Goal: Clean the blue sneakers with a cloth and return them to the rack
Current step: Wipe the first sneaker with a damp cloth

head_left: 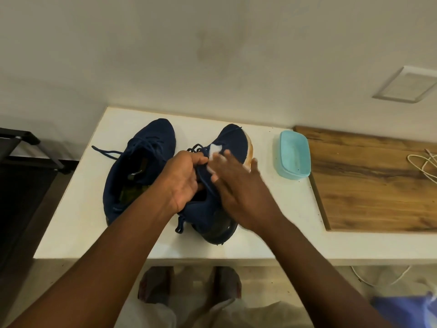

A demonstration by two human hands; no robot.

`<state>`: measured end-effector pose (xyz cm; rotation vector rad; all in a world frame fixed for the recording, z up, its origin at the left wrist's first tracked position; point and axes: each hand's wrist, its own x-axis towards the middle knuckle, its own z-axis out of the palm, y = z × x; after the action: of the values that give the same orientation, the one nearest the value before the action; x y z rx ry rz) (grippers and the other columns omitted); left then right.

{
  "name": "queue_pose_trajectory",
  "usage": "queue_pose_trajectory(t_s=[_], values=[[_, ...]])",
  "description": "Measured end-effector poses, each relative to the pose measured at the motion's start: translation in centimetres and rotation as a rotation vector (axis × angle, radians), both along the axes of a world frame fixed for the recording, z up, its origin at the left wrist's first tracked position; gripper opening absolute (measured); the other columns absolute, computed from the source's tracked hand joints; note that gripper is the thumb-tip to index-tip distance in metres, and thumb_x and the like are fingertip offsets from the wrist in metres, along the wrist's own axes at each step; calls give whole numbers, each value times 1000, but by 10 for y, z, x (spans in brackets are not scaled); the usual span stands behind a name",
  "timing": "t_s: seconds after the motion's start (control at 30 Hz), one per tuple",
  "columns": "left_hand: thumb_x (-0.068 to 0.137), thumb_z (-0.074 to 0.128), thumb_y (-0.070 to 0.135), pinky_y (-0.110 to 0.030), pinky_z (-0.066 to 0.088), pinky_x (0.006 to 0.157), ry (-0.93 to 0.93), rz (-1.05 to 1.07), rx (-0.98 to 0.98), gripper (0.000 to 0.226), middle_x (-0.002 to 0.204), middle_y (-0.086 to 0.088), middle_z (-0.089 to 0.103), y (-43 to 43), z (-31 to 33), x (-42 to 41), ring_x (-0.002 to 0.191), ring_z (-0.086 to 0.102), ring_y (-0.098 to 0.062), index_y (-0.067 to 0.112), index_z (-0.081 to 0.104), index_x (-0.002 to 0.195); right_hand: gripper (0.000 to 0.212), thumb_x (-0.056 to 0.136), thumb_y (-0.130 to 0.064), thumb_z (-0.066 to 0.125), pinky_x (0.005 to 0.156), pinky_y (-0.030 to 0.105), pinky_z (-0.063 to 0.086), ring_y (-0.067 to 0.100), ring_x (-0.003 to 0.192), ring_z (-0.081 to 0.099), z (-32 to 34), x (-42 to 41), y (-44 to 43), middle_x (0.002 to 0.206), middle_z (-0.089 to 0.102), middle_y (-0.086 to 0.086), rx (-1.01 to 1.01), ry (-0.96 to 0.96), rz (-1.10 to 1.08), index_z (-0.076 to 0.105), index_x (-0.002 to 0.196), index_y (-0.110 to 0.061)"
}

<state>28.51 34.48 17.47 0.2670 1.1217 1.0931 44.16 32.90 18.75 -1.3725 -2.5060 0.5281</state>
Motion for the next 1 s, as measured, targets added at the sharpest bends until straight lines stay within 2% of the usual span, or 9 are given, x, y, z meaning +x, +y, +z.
queue_pose_trajectory(t_s=[0.07,0.17,0.27,0.37,0.53,0.63,0.73,0.87,1.0], values=[[96,46,-1,-33,57,71,-34,23,-5,23,76,-9,73,1,0,-4,67,72,-19,4,66,88,44,104,-38,33,121,53,-2,1,148,8,3,6,-16,156,31,-17,-12,8,67,42,146,-33],[96,43,-4,-30,60,62,-46,32,10,23,75,-10,73,2,1,-2,67,72,-20,3,66,94,48,101,-44,27,120,54,-3,3,149,8,5,25,-15,154,36,-17,36,-51,-47,46,143,-33],[96,44,-3,-29,60,61,-23,16,17,25,76,-9,75,3,1,3,69,73,-19,4,67,95,52,104,-46,18,117,61,-4,9,150,-3,0,19,3,161,19,-12,67,-171,-152,28,152,-30],[95,45,-2,-29,56,61,0,14,18,25,68,-5,72,2,-2,1,62,71,-16,7,66,85,56,104,-50,14,116,62,-8,7,149,-14,0,-3,-3,164,4,-12,4,-136,-40,13,156,-30],[94,50,2,-36,58,73,27,48,-14,20,85,-11,75,2,-5,-10,77,73,-23,7,69,94,53,104,-52,12,116,58,-13,1,146,-17,2,10,-28,162,9,-19,17,-135,15,17,155,-36],[93,50,2,-34,58,70,28,33,-16,23,91,-11,75,4,-3,-5,81,72,-23,6,70,102,56,103,-54,11,116,61,-11,5,148,-14,0,13,-10,162,11,-16,24,-163,-104,19,154,-34],[91,51,4,-33,58,68,64,40,-33,22,93,-12,73,5,-6,-6,79,71,-23,6,70,103,56,104,-52,13,117,61,-9,6,149,-13,2,-8,-12,163,7,-13,-1,-149,-39,16,155,-31],[89,55,6,-41,59,82,86,80,-91,29,108,-20,74,6,-7,-14,94,71,-32,1,70,113,52,105,-50,15,118,56,-11,-1,147,-12,2,-3,-40,162,11,-18,-3,-112,36,20,154,-35],[89,56,6,-46,55,98,141,82,-87,28,112,-16,72,6,-2,-8,100,69,-30,0,68,114,57,102,-57,11,117,59,-13,0,145,-19,-9,11,-25,162,1,-19,5,-93,-192,12,155,-35]])
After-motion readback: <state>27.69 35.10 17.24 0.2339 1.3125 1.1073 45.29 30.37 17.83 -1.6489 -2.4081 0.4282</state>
